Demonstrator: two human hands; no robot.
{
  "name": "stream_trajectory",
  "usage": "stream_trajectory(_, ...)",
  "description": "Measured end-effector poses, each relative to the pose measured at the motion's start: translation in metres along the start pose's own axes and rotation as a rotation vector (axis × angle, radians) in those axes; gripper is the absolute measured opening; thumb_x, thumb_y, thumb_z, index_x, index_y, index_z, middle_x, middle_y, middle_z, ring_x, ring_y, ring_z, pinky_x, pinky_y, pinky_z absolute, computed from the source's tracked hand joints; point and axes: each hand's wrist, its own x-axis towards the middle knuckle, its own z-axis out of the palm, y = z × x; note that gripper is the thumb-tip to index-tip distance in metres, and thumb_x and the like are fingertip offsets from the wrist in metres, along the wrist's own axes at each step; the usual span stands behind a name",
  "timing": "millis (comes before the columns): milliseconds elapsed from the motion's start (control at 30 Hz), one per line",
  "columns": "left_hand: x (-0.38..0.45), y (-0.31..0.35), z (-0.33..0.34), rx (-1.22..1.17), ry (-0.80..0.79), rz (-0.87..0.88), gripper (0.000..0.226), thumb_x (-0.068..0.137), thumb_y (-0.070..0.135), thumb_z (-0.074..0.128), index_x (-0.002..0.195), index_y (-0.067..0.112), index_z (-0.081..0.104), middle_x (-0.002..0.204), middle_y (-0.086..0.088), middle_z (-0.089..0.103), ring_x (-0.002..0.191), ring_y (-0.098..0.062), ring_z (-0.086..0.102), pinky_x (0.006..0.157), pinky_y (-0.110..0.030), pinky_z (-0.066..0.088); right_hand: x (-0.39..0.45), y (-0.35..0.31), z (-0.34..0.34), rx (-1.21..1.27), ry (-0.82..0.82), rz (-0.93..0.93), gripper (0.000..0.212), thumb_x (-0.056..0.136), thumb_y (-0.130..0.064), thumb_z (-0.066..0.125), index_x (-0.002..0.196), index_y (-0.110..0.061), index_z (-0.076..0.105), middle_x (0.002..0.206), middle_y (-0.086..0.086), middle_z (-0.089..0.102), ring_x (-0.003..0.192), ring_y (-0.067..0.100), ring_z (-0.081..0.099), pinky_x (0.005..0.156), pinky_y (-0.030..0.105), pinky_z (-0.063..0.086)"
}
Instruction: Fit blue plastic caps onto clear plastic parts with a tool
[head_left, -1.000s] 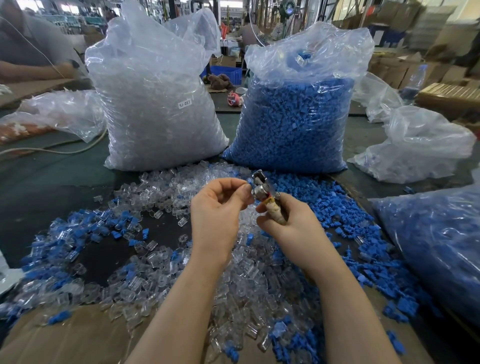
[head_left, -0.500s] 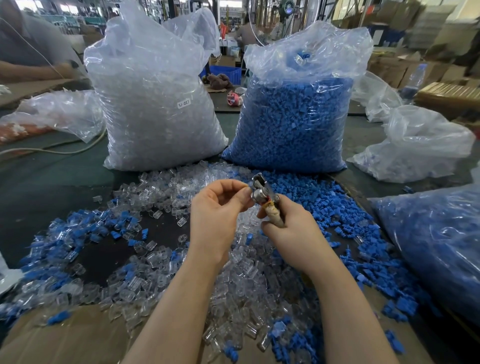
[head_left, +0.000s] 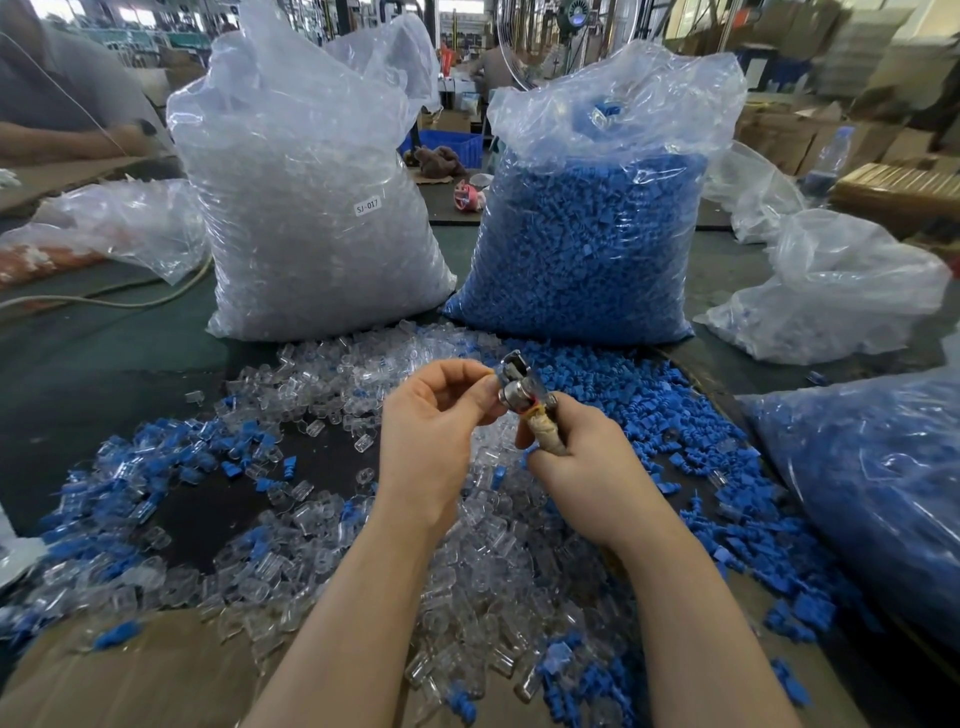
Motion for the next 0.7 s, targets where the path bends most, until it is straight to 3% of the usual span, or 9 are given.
stream_trajectory(367,0.000,-0.001,-0.003,-0.124,0.057,-0.103,0.006,0.087,0.002,0.068,0.086,0.008,0.070,0.077,-0.004,0.074,0.070,-0.012,0.070,0.066,-0.019,0.056,0.001,-0.001,0.002,-0.074,0.050,0.009,0.005,0.083,-0.020,0.057,0.085,-0.024,0.055,0.071,-0.004,0.059,0.064,0.017,0.053,0.055,0.034,0.039)
stream_trajectory(533,0.008,0.001,-0.015,-0.373,0.175,-0.269,0.018,0.074,0.010,0.072,0.091,0.006,0.071,0.080,-0.008,0.076,0.072,-0.013,0.073,0.063,-0.020,0.058,0.003,0.004,-0.002,-0.222,0.193,0.140,0.007,0.084,-0.026,0.053,0.079,-0.026,0.048,0.071,-0.006,0.058,0.064,0.015,0.052,0.052,0.031,0.031)
stream_trajectory(700,0.016,0.002,-0.037,-0.565,0.376,-0.374,0.014,0.086,0.003,0.065,0.100,0.002,0.068,0.083,-0.009,0.077,0.075,-0.014,0.075,0.061,-0.020,0.058,0.003,0.011,-0.005,-0.395,0.203,0.290,0.015,0.088,-0.029,0.049,0.076,-0.024,0.042,0.071,-0.003,0.054,0.063,0.015,0.048,0.050,0.030,0.028)
